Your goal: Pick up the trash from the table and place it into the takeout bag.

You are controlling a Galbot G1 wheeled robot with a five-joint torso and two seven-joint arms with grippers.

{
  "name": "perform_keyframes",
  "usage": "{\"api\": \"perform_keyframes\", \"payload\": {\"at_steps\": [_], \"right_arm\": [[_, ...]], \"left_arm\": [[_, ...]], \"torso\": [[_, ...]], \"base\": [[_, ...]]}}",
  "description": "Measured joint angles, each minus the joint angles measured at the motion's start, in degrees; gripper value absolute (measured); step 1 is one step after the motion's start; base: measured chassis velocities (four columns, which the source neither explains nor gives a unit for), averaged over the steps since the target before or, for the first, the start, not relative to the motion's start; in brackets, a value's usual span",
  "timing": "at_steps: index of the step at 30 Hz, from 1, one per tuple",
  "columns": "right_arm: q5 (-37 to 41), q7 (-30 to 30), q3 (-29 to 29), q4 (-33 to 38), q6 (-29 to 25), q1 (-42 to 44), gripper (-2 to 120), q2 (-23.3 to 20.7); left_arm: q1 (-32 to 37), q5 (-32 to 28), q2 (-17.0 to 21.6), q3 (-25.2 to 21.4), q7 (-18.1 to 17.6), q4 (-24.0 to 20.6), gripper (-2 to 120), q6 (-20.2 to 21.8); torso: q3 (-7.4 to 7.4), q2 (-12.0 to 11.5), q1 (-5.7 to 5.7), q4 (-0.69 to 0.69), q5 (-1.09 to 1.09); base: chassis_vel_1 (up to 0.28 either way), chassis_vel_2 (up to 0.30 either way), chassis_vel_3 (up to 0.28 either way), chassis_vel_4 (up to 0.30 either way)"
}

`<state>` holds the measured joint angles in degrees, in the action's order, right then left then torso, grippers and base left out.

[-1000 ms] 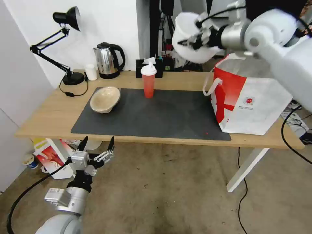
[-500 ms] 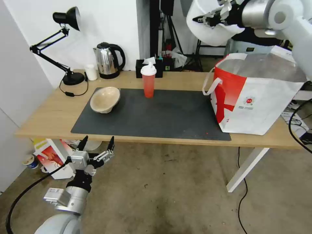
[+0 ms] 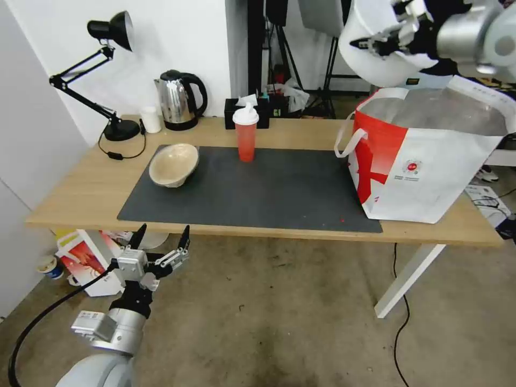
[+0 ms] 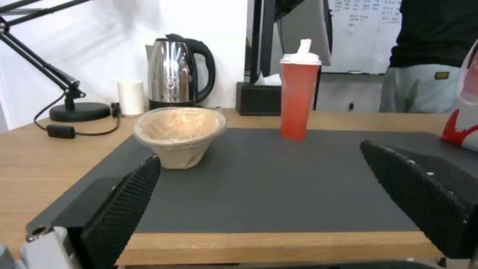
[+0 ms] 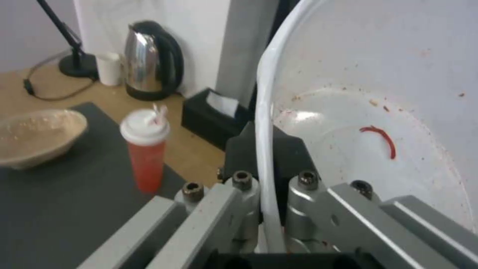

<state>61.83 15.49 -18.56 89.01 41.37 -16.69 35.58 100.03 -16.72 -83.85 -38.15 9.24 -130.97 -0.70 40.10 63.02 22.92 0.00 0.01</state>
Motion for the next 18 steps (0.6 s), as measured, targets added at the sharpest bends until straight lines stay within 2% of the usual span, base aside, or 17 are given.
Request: {"api": "perform_keyframes", "payload": {"at_steps": [6,11,15,18], "right_arm": [[0.02,-0.02,1.05,1.14,0.0,1.56,0,-1.51],[0.02,-0.01,3.74,3.45,0.0,5.61,0,-5.04],[0.02,-0.02,9.01,6.51,0.0,13.23,0,-8.07],[-0.19,-0.08,16.26,9.6,0.0,23.04,0,-10.67]], "left_arm": [[0.04,-0.46,0.16,-0.03,0.02,-0.04,100,-0.01],[0.05,-0.8,0.42,0.03,0.06,-0.11,100,-0.02],[-0.06,-0.8,0.59,0.22,0.11,-0.05,100,-0.03],[-0.02,-0.78,0.68,0.31,0.19,0.47,100,-0.15]], "torso": [[0.0,0.0,0.0,0.0,0.0],[0.0,0.0,0.0,0.0,0.0],[0.0,0.0,0.0,0.01,0.0],[0.0,0.0,0.0,-0.01,0.02]], "base": [[0.0,0.0,0.0,0.0],[0.0,0.0,0.0,0.0],[0.0,0.0,0.0,0.0],[0.0,0.0,0.0,0.0]]}}
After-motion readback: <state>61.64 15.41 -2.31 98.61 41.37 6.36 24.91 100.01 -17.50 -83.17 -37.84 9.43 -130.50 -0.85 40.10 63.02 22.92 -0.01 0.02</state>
